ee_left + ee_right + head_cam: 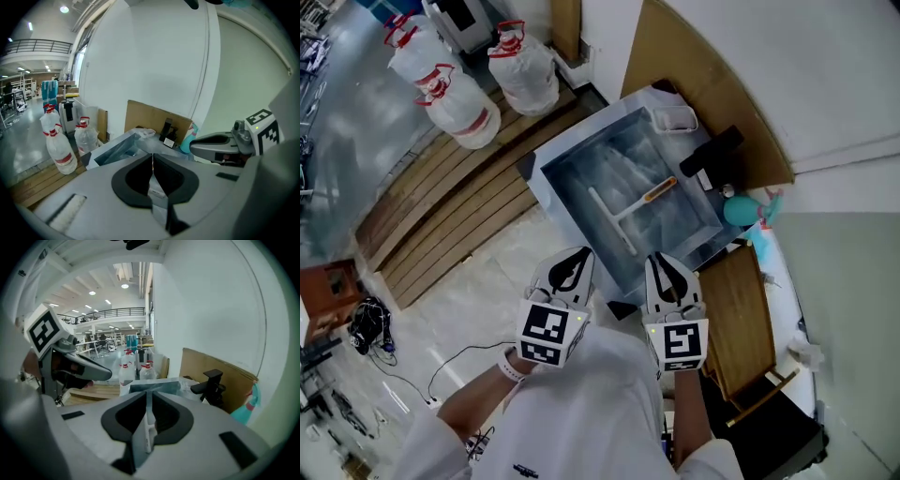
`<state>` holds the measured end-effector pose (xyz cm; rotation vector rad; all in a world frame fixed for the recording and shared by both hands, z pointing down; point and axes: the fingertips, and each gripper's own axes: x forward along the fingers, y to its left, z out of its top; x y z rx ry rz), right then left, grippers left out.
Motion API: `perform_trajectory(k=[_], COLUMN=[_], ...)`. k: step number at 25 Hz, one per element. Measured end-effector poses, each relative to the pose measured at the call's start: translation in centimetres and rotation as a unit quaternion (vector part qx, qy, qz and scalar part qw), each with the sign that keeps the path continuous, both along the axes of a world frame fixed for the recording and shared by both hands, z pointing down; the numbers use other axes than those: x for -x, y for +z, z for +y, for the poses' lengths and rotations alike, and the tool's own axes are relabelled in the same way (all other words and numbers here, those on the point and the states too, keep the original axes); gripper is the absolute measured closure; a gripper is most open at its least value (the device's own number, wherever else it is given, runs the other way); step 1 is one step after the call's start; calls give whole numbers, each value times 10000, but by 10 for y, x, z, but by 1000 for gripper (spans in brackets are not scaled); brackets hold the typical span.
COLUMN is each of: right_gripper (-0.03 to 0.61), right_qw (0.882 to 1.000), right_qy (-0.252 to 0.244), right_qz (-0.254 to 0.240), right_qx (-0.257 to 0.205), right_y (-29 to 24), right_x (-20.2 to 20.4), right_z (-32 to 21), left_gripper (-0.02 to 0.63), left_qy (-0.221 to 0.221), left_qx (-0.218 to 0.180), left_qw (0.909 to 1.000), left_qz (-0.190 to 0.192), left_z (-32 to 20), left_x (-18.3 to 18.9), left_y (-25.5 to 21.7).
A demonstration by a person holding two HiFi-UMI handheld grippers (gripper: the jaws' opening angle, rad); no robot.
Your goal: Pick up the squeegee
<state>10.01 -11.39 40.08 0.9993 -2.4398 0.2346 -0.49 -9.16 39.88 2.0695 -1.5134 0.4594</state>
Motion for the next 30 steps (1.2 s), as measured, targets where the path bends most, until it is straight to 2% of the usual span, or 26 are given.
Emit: perform_trajectory(k=[7, 9, 13, 18, 25, 28, 30], right_gripper=[560, 518, 494, 488, 488, 488, 488], right_qw=[9937, 9895, 9747, 9401, 8902, 8617, 8369], right_qy=[-1033, -1333, -2006, -2842, -3787, -4288, -4635], right_qz=[363, 422, 878, 1817, 2451, 2679, 2905], right_qx=[258, 376, 440, 493, 629, 419, 205], right_y=[47, 60, 91, 145, 218, 238, 253], right_x=[29, 39, 50, 50, 49, 52, 54], right_z=[-33, -44, -60, -74, -76, -71, -70], left_gripper=[603, 601, 601, 603, 603, 603, 603], left_qy=[-262, -325, -492, -619, -775, -823, -874], left_qx=[178, 249, 428, 588, 704, 791, 827], left_qw=[9994, 9991, 9976, 9961, 9940, 9928, 9921], left_qz=[115, 130, 213, 243, 329, 351, 351], left_z=[-23, -30, -40, -50, -58, -59, -59], left_x=[-6, -6, -6, -2, 5, 6, 7], left_y=[35, 46, 67, 91, 115, 125, 131])
